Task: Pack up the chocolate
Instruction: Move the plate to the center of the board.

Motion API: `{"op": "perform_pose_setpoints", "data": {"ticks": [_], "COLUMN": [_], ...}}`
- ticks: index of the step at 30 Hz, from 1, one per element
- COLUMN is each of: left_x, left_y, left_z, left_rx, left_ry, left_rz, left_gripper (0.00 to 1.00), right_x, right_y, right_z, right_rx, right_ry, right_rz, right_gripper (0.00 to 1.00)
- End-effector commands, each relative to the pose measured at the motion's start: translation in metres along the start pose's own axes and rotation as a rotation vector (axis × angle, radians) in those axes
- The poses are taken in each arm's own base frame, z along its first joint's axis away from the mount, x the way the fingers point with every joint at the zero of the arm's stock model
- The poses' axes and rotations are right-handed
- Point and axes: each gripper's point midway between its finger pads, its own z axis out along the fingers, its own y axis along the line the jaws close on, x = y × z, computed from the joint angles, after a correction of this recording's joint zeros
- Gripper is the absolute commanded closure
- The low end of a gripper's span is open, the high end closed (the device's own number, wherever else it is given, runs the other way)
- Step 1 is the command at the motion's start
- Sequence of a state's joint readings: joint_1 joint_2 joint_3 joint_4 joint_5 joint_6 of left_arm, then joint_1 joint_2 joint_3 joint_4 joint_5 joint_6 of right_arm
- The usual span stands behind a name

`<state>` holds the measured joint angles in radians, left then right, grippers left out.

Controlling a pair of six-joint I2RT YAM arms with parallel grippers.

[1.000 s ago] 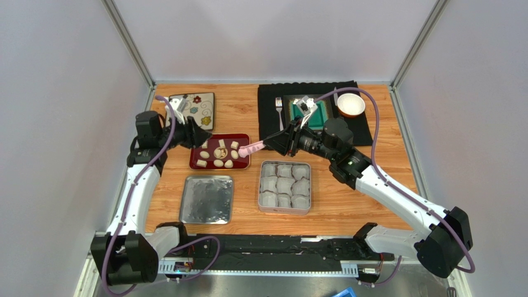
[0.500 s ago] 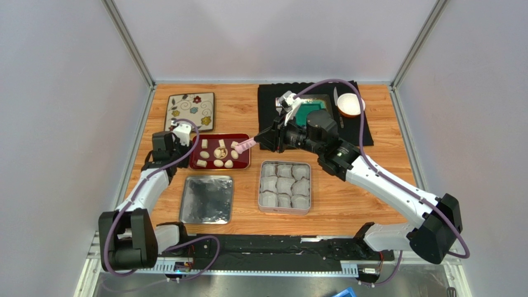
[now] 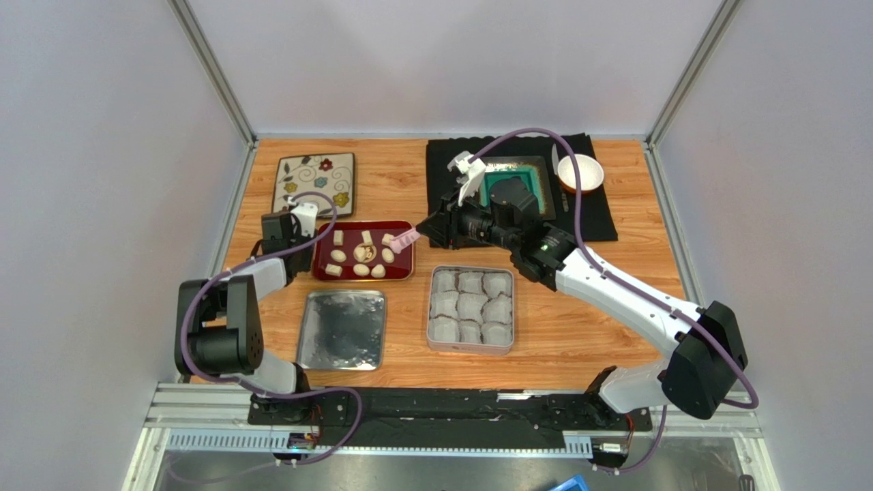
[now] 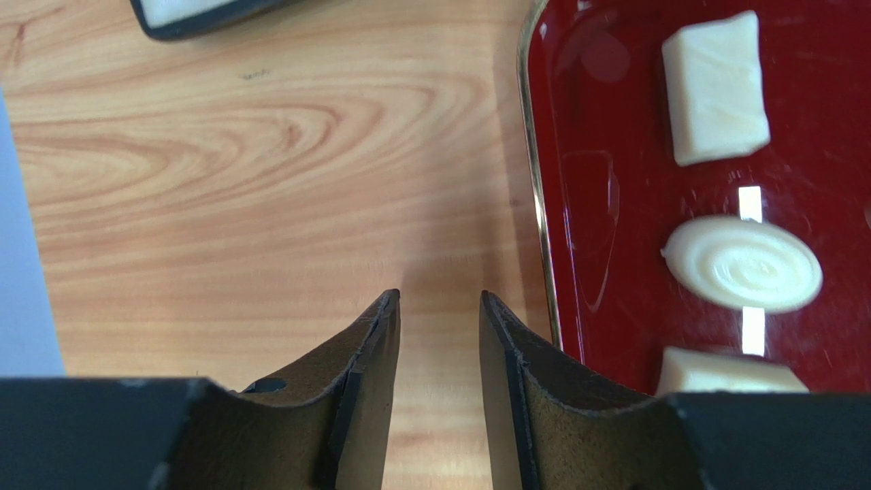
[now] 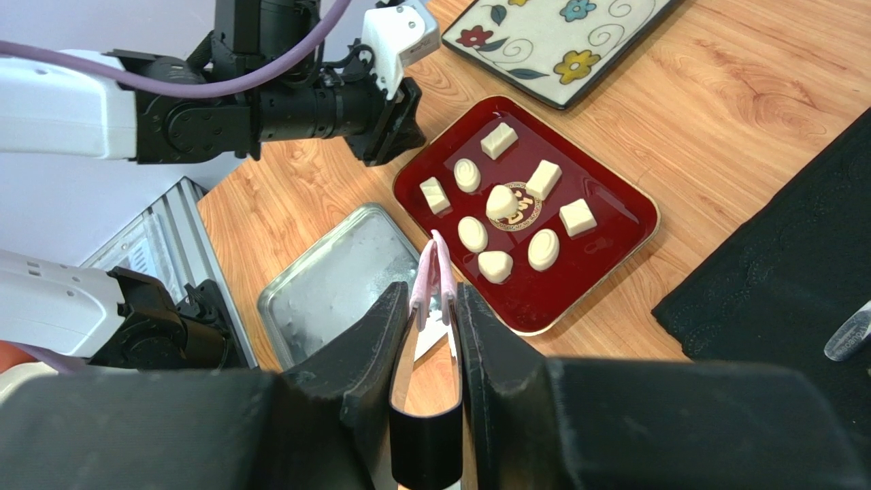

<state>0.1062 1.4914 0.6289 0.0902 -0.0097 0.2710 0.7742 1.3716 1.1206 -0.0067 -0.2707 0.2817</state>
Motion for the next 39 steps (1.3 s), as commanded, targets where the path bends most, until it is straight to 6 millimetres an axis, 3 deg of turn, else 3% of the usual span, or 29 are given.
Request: {"op": "perform_pose_setpoints", "data": {"ticks": [1, 7, 10, 14, 22, 29, 33, 35, 38, 39], "left_x": [-0.043, -0.056, -0.056, -0.049, -0.033, -0.036, -0.027, -0.024, -0.015, -0.016], "left_y": [0.012, 0.005, -0.009, -0.031, -0.055, -0.071, -0.065, -0.056, -0.044, -0.034], "left_z": [0.014, 0.025, 0.026, 0.022, 0.016, 0.000, -0.009, -0.011, -0.025, -0.029], "left_rx": [-0.022, 0.035, 0.115, 0.226, 0.344, 0.433, 0.395, 0.361, 0.354, 0.340], "left_ry": [-0.124, -0.155, -0.167, -0.177, -0.155, -0.156, -0.123, -0.109, -0.064, -0.063], "left_rz": [-0.014, 0.000, 0.018, 0.038, 0.023, -0.027, -0.022, -0.021, -0.075, -0.106], "left_gripper": [0.57, 0.57, 0.57, 0.57, 0.56, 0.57, 0.57, 0.56, 0.54, 0.53], "right_x": [-0.034, -0.029, -0.029, -0.030, -0.026, -0.020, -0.011, -0.016, -0.007, -0.014], "right_y": [0.008, 0.001, -0.003, -0.010, -0.021, -0.031, -0.039, -0.039, -0.044, -0.042], "right_z": [-0.001, 0.003, 0.005, 0.005, 0.006, 0.016, 0.037, 0.044, 0.061, 0.065], "right_rx": [-0.016, 0.010, 0.031, 0.067, 0.117, 0.156, 0.167, 0.162, 0.170, 0.168], "right_ry": [-0.093, -0.086, -0.086, -0.094, -0.093, -0.076, -0.033, -0.038, -0.008, -0.019], "right_rz": [-0.048, -0.046, -0.045, -0.048, -0.039, -0.017, -0.008, -0.017, -0.032, -0.041], "right_gripper": [0.80, 0.82, 0.82, 0.82, 0.82, 0.81, 0.79, 0.78, 0.77, 0.76]}}
